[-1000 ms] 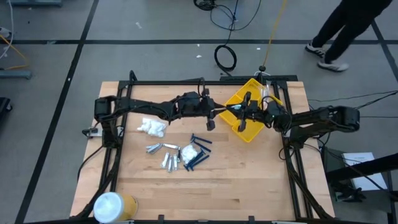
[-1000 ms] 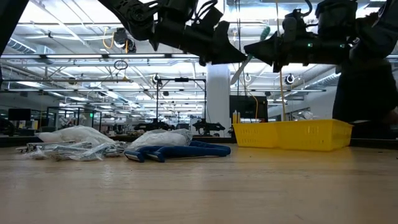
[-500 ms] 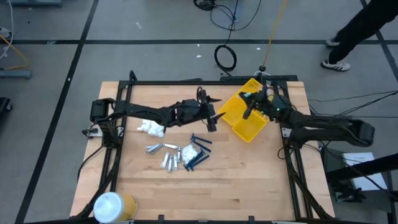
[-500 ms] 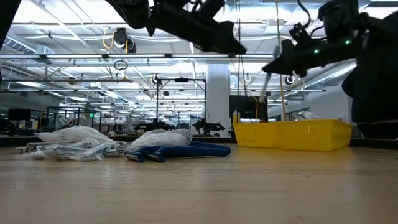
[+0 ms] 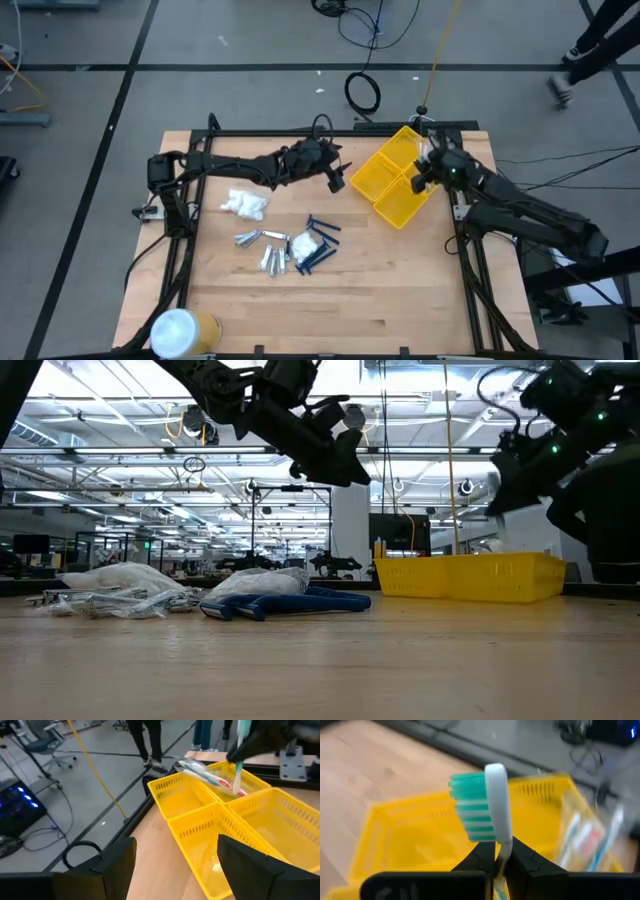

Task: Pick & Place Travel size toiletries
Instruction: Put the light blue toothbrush into the top right yellow bin, then put the blue razor into the bottom right yellow bin

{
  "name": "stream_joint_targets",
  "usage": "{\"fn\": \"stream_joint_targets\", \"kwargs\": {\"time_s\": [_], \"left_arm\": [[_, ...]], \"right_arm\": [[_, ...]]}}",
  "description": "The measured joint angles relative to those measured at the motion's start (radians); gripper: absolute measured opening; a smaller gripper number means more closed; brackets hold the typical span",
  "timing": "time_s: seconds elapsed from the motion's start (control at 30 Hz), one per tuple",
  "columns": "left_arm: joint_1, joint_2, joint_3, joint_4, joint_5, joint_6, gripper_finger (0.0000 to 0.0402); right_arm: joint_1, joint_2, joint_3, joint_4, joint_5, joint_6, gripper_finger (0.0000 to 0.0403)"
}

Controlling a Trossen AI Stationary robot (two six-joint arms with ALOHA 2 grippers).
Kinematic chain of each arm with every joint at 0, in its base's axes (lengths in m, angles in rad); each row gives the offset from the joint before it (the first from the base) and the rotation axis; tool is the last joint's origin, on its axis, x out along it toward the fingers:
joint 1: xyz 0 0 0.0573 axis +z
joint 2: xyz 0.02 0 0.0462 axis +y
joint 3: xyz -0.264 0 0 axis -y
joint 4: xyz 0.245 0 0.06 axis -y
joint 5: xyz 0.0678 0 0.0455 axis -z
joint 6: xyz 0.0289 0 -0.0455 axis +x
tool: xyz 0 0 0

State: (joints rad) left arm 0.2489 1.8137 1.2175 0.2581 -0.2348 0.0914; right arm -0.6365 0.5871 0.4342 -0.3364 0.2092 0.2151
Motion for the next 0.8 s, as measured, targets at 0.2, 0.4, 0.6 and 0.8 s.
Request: {"fn": "stream_joint_targets", "kwargs": {"time_s": [0.2,0.4,0.6,0.8], "left_arm": [[0.004,0.000,0.000,0.000,0.008,-0.004,0.0254],[0.004,0.000,0.000,-0.002,0.008,-0.004,0.0253],[0.004,0.000,0.000,-0.003,0.009,-0.004,0.0253],[0.004,0.000,0.000,-0.011,0.009,0.005,0.0253]], "right_arm": [[-0.031,0.015,-0.063,-0.005,0.005,0.046,0.0011],[-0.054,0.015,-0.083,-0.007,0.005,0.115,0.0038],[-0.058,0.011,-0.083,-0.006,0.044,0.136,0.0096],[-0.058,-0.023,-0.083,0.024,0.059,0.135,0.0180]]}}
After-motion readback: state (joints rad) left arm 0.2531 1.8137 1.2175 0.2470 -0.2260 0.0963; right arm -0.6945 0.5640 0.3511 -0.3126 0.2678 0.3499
